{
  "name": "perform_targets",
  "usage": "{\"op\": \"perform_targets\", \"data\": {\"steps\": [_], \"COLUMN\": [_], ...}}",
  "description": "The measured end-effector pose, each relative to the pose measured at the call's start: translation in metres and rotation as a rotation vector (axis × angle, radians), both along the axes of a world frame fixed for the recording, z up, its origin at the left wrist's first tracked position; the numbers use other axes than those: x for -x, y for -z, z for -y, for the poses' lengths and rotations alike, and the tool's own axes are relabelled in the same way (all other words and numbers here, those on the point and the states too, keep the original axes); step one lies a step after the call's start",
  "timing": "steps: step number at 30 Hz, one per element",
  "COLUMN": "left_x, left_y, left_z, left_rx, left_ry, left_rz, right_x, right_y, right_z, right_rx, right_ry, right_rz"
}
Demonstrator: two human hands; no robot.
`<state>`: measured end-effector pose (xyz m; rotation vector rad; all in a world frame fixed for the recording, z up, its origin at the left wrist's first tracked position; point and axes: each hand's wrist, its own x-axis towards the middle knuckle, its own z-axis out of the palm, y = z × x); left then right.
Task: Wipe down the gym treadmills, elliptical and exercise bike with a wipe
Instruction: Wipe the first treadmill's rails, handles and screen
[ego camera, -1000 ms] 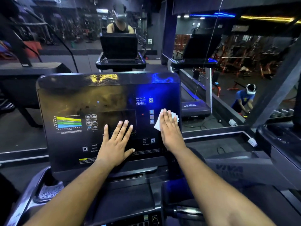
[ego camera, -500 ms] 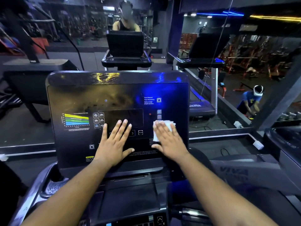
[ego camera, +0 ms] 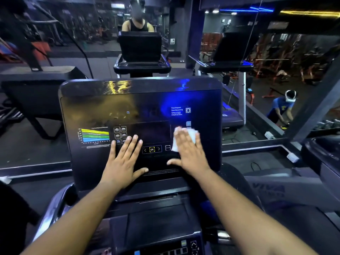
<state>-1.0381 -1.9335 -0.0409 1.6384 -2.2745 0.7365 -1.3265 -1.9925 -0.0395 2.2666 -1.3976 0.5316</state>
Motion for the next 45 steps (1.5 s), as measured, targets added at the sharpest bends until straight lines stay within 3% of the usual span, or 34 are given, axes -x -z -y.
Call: {"op": "perform_targets", "data": {"steps": [4,8,11,17,21,24,27,30,34,37,39,45], "left_x": [-0.021,-0.037,-0.061,-0.101,-0.114,-0.138,-0.153,-0.161,-0.179,-0.183,-0.191,-0.194], "left_y": [0.002,0.000,-0.001,-0.003,-0.002,0.001,0.000,0.002,0.010,0.019,0.024,0.029], "left_z": [-0.004,-0.007,-0.012,-0.021,-0.024,-0.031,-0.037,-0.043,-0.054,-0.061,-0.070,-0.080], "left_rx": [0.001,-0.008,-0.002,0.001,-0.001,0.029,0.025,0.026,0.031,0.037,0.020,-0.018], "left_ry": [-0.013,-0.018,-0.045,-0.064,-0.082,-0.121,-0.147,-0.169,-0.182,-0.174,-0.197,-0.207], "left_rz": [-0.010,-0.015,-0.033,-0.022,-0.039,-0.059,-0.061,-0.073,-0.093,-0.097,-0.096,-0.088], "right_x": [-0.018,-0.080,-0.076,-0.107,-0.166,-0.153,-0.147,-0.191,-0.251,-0.239,-0.240,-0.308], "right_y": [-0.041,-0.024,0.007,-0.064,-0.043,-0.008,-0.032,-0.079,-0.063,-0.026,-0.033,-0.109], "right_z": [0.014,-0.008,-0.020,0.009,-0.012,-0.022,-0.008,0.003,-0.015,-0.029,-0.022,0.000], "right_rx": [-0.116,-0.115,-0.024,-0.132,-0.133,-0.044,0.005,-0.075,-0.078,-0.013,0.079,-0.020], "right_ry": [0.232,0.050,-0.042,0.110,-0.084,-0.159,-0.067,0.056,-0.127,-0.227,-0.283,-0.122], "right_rz": [0.213,0.036,-0.103,0.126,-0.085,-0.234,-0.139,0.012,-0.213,-0.389,-0.413,-0.128]}}
